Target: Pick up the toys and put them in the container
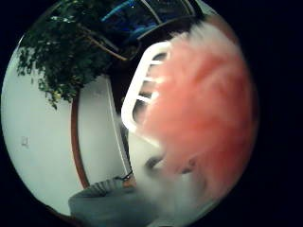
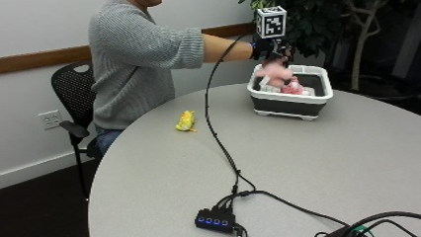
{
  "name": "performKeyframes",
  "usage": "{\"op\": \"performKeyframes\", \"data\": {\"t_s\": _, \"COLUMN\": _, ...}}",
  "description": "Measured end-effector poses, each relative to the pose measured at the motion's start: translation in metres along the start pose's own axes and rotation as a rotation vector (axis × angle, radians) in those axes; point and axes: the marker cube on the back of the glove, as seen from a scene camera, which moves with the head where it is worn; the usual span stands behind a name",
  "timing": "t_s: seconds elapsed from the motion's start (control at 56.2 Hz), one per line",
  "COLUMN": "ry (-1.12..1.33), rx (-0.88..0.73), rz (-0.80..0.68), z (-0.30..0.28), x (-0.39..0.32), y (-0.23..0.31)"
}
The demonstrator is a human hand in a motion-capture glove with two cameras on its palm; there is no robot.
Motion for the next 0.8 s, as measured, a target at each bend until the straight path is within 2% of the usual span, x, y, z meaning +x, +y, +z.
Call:
{"op": "performKeyframes", "data": {"t_s": 0.089, "ry": -0.010, "rx": -0.098, "rz": 0.006, "z": 0.010, "x": 0.004, "y": 0.007}}
{"op": "performKeyframes", "data": {"t_s": 0.303, "ry": -0.022, "rx": -0.080, "rz": -0.015, "z": 0.004, "x": 0.010, "y": 0.026}}
{"op": "performKeyframes", "data": {"t_s": 0.445, "ry": 0.026, "rx": -0.056, "rz": -0.003, "z": -0.008, "x": 0.026, "y": 0.056}}
{"op": "performKeyframes", "data": {"t_s": 0.498, "ry": 0.109, "rx": -0.046, "rz": 0.077, "z": -0.013, "x": 0.044, "y": 0.077}}
{"op": "performKeyframes", "data": {"t_s": 0.587, "ry": 0.203, "rx": -0.040, "rz": 0.117, "z": -0.023, "x": 0.080, "y": 0.118}}
{"op": "performKeyframes", "data": {"t_s": 0.641, "ry": 0.129, "rx": -0.044, "rz": 0.061, "z": -0.030, "x": 0.091, "y": 0.148}}
{"op": "performKeyframes", "data": {"t_s": 0.712, "ry": 0.354, "rx": -0.049, "rz": 0.093, "z": -0.037, "x": 0.142, "y": 0.192}}
{"op": "performKeyframes", "data": {"t_s": 0.801, "ry": 0.365, "rx": -0.056, "rz": 0.011, "z": -0.041, "x": 0.168, "y": 0.247}}
